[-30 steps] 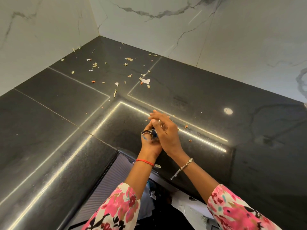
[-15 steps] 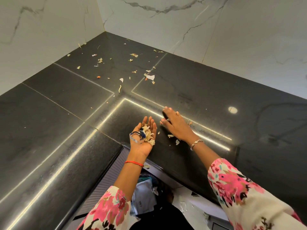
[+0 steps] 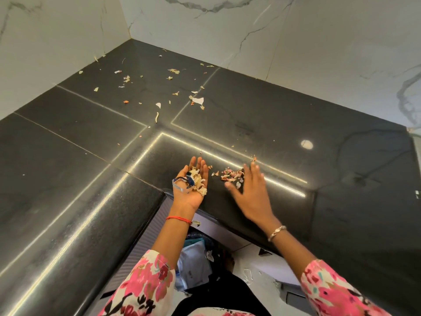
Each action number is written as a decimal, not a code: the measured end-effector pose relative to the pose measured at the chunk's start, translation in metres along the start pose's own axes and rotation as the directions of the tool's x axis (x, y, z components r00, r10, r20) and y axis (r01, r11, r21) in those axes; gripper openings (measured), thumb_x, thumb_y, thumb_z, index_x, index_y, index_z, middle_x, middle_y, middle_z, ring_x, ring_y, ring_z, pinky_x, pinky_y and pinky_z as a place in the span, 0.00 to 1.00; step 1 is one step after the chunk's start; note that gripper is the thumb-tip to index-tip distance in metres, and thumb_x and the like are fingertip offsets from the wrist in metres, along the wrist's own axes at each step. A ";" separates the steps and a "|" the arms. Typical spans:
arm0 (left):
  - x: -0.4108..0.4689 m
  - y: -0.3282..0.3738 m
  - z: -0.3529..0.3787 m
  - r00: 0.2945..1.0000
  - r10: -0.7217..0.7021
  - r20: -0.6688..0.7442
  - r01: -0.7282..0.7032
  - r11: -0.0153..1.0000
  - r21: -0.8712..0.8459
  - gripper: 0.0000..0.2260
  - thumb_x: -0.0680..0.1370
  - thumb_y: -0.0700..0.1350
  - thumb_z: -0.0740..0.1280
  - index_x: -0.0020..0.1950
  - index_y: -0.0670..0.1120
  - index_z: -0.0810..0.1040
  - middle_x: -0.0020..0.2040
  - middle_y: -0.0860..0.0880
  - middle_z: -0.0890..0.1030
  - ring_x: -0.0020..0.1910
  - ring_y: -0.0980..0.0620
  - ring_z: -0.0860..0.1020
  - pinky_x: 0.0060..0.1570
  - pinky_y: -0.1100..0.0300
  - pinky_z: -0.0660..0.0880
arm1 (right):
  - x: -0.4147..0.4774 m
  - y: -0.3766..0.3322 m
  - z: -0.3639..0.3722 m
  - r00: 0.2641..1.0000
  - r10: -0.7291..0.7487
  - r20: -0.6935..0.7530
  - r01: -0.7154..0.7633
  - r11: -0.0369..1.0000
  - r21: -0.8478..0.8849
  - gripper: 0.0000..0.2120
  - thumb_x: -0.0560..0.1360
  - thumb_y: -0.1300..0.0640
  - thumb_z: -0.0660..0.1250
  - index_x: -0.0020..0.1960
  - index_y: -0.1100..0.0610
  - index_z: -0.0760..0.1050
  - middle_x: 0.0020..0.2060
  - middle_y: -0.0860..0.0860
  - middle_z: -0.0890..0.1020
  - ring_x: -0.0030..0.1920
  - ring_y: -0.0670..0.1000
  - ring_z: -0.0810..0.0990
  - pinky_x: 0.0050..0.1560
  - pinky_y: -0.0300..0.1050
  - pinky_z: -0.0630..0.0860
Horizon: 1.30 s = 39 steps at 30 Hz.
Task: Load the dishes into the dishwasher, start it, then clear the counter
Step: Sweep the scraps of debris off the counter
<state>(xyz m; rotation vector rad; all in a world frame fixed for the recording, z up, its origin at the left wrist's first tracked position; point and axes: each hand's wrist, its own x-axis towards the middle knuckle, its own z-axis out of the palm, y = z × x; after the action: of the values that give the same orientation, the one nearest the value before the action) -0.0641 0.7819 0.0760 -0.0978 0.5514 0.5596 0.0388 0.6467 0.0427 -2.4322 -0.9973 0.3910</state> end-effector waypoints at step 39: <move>0.001 0.005 -0.001 1.000 -0.011 -0.017 0.013 0.991 0.135 0.15 0.82 0.44 0.53 0.53 0.42 0.78 0.46 0.42 0.83 0.45 0.49 0.82 0.44 0.58 0.81 | 0.008 -0.116 -0.008 0.986 -0.073 -0.150 0.153 0.754 0.639 0.10 0.73 0.71 0.66 0.50 0.64 0.82 0.50 0.57 0.83 0.52 0.48 0.81 0.58 0.33 0.74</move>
<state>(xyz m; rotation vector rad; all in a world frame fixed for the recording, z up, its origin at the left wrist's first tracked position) -0.0669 0.7867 0.0747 0.0231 0.6028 0.5083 -0.0192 0.7212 0.1104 -1.7294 -0.7804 0.4562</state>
